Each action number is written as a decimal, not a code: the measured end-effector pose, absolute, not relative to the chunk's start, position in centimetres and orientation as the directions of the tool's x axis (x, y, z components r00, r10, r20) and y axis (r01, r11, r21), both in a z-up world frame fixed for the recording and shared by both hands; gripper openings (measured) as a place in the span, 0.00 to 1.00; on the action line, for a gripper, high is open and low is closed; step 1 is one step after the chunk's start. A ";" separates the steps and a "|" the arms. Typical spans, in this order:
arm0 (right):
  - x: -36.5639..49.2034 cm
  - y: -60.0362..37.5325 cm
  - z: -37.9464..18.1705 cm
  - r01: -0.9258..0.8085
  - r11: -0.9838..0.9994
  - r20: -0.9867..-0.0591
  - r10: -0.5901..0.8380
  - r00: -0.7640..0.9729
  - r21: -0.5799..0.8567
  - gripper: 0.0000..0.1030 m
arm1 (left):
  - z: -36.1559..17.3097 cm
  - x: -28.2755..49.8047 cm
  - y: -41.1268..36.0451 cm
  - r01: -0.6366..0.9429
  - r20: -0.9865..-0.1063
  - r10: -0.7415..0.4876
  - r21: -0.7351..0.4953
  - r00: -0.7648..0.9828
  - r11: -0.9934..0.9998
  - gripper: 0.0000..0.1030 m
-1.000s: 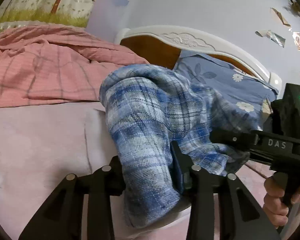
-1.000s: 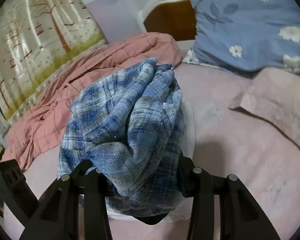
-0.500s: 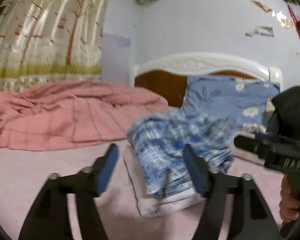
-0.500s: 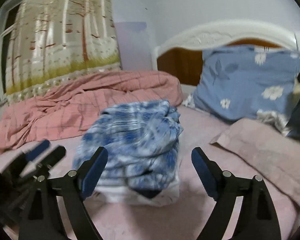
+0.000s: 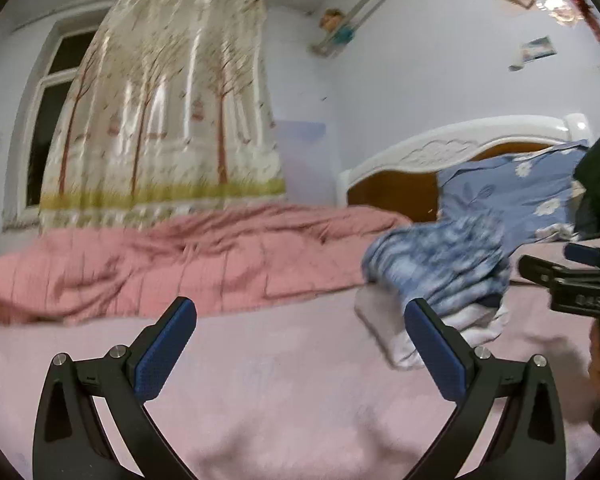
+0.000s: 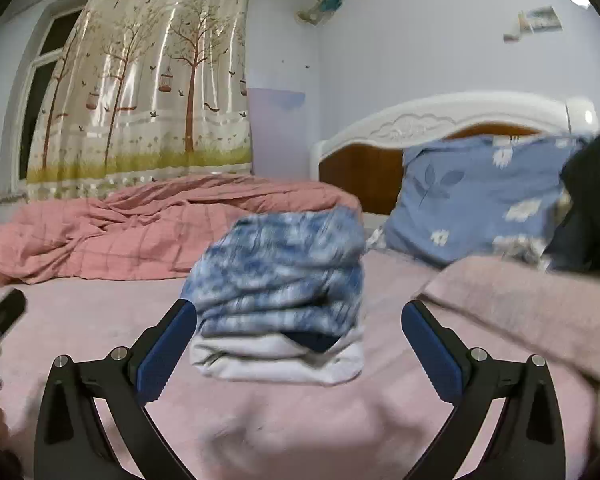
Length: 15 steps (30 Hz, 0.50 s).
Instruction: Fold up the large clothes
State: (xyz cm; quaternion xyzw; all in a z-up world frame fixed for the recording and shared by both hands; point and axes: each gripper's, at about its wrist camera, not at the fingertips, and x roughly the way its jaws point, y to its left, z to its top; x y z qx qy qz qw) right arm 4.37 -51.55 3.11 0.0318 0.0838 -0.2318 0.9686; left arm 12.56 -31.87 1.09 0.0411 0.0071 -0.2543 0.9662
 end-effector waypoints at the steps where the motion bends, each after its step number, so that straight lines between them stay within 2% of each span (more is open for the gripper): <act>1: 4.8 -51.4 2.5 0.454 0.891 -0.190 -0.445 0.875 0.004 1.00 | 0.5 13.1 -32.1 0.485 -0.060 -0.482 0.073 0.874 0.871 1.00; 3: 5.2 -50.7 2.4 0.437 0.899 -0.201 -0.435 0.878 -0.036 1.00 | 0.3 13.6 -32.2 0.460 -0.073 -0.455 0.070 0.888 0.885 1.00; 8: 4.9 -48.8 2.2 0.442 0.890 -0.144 -0.455 0.879 -0.112 1.00 | 0.1 12.4 -31.9 0.455 -0.007 -0.456 0.082 0.890 0.887 1.00; 15: 4.9 -49.0 2.4 0.441 0.893 -0.143 -0.450 0.881 -0.093 1.00 | 0.1 12.2 -31.5 0.453 -0.010 -0.453 0.074 0.891 0.889 1.00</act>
